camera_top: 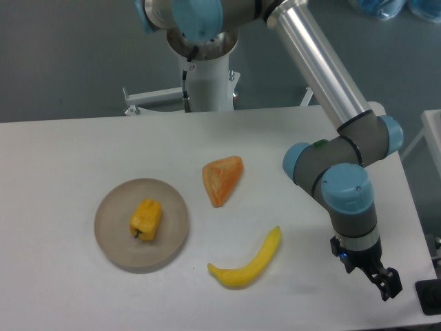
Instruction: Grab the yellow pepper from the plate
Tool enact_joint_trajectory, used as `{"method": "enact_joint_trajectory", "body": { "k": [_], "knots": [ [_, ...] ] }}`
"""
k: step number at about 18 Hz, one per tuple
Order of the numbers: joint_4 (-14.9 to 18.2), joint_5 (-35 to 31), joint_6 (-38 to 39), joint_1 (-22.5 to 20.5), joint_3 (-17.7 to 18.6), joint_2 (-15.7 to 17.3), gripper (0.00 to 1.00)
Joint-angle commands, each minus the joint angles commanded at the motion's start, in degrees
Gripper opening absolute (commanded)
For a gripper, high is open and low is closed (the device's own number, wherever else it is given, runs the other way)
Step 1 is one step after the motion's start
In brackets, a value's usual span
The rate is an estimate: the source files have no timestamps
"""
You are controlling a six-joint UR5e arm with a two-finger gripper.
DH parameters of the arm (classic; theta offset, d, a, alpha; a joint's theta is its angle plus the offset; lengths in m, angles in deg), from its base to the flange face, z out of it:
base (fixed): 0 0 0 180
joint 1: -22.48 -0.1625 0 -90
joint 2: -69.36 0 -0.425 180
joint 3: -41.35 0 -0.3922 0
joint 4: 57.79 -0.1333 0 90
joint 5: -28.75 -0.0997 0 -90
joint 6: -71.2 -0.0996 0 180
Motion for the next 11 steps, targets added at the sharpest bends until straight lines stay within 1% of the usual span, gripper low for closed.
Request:
{"method": "enact_joint_trajectory", "body": {
  "k": [8,11],
  "knots": [
    [0.0,0.17,0.0,0.0,-0.09,0.52,1.0],
    [0.17,0.09,1.75,0.79,0.0,0.88,1.0]
  ]
}}
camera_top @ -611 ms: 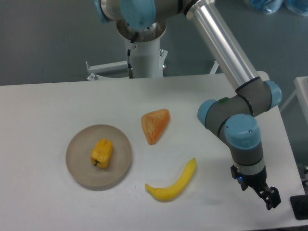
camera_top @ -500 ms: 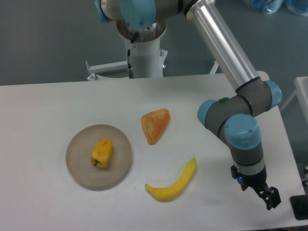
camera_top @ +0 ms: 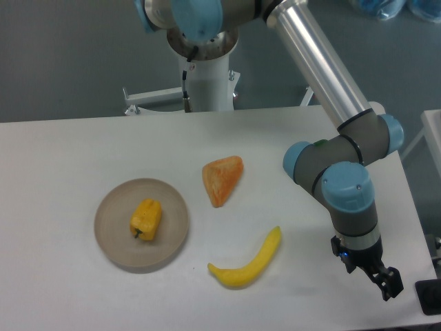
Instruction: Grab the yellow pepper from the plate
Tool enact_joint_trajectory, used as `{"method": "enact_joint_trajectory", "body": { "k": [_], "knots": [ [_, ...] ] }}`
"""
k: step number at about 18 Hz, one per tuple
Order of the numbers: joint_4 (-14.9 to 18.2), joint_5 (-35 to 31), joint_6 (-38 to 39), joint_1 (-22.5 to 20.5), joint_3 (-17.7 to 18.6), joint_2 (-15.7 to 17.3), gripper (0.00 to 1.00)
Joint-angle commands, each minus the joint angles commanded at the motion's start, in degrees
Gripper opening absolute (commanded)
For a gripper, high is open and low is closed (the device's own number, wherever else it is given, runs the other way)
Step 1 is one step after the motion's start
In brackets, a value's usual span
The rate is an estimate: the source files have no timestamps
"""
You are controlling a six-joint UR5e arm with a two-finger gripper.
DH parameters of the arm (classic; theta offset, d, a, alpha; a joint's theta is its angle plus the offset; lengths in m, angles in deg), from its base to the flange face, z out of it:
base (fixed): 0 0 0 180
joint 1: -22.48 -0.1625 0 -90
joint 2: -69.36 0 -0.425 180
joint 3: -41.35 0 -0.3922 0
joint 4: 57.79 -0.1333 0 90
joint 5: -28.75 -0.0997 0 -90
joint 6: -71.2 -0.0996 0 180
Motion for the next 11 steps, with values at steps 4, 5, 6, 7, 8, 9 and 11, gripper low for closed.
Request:
{"method": "enact_joint_trajectory", "body": {
  "k": [4,5,6,7,8,9,11],
  "knots": [
    [1.13,0.0,4.39,1.41,1.31,2.71,1.0],
    [2.19,0.17,5.71,1.93,2.01,3.86,1.0],
    [3.24,0.18,7.38,2.72,2.89,5.09,1.0],
    [4.21,0.18,9.13,3.51,4.03,6.58,1.0],
    [5.18,0.18,10.72,4.04,5.26,8.16,1.0],
    [6.14,0.26,12.47,4.83,6.06,9.48,1.0],
    [7.38,0.52,16.6,6.24,7.81,11.59,1.0]
  ]
}}
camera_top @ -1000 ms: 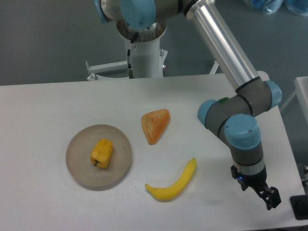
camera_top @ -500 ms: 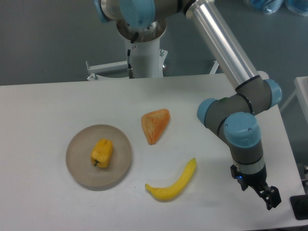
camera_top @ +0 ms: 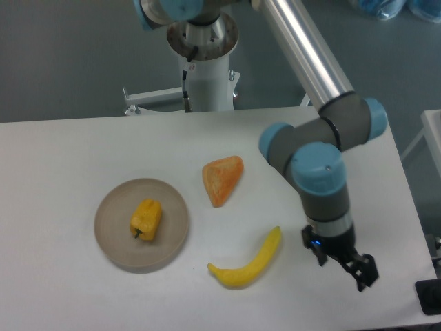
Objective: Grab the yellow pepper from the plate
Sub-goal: 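Move the open gripper over the yellow pepper on the plate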
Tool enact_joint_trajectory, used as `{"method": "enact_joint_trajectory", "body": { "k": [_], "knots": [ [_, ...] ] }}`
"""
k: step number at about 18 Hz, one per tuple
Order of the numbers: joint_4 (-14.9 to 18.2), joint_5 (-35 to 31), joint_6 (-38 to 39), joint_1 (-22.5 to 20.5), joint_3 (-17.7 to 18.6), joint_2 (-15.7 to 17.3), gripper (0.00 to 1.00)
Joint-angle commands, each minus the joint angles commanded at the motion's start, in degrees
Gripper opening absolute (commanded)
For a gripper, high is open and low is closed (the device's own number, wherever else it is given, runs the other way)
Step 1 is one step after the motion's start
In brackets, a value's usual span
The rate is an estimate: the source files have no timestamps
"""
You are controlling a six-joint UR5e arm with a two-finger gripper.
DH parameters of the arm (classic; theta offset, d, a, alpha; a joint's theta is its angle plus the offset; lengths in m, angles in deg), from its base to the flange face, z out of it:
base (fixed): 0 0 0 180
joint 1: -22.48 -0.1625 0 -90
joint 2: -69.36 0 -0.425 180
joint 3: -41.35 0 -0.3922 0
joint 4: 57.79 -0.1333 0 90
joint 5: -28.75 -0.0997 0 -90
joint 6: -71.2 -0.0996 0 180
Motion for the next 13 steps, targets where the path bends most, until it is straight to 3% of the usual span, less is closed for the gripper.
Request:
{"method": "enact_joint_trajectory", "body": {
  "k": [6,10,13],
  "knots": [
    [0.62,5.97,19.32,5.27,7.2,6.59,1.0],
    [0.53,8.17,28.75,9.31,18.18,13.27,1.0],
    [0.36,14.22,34.72,10.29,25.3,16.53,1.0]
  ]
}}
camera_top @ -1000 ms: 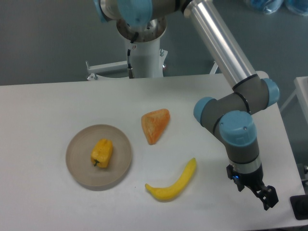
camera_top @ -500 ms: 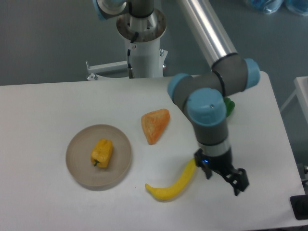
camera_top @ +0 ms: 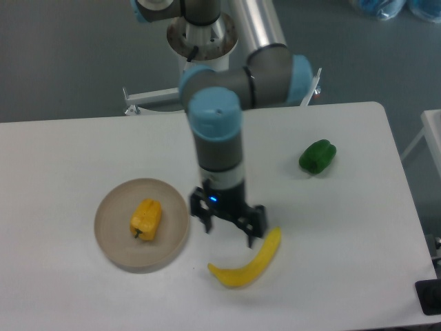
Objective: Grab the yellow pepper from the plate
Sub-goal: 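Move the open gripper over the yellow pepper on the plate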
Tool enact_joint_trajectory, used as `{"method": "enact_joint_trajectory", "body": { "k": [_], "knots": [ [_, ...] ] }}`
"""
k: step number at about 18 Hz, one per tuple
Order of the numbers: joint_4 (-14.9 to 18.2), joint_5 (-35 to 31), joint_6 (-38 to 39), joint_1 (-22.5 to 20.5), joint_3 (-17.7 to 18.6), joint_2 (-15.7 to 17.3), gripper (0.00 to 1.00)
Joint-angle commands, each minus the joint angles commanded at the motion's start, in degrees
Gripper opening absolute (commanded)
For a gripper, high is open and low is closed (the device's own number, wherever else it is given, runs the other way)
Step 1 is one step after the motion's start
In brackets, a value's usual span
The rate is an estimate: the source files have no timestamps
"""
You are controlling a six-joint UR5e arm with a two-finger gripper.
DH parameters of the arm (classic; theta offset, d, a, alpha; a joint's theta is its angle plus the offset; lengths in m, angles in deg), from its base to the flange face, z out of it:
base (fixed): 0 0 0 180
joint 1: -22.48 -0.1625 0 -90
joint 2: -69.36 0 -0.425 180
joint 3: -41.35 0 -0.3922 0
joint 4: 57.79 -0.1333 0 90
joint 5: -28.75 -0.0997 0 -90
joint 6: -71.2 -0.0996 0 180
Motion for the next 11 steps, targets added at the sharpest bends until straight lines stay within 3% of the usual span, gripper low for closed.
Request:
{"method": "enact_joint_trajectory", "body": {
  "k": [4,7,11],
  "knots": [
    [-0.62,0.63,3.35,3.07,5.64,1.94,1.0],
    [-1.4,0.54,6.69,3.95,5.74,1.15,1.0],
    [-5.62,0.02,7.58,6.06,7.22,-0.69,1.0]
  ]
}}
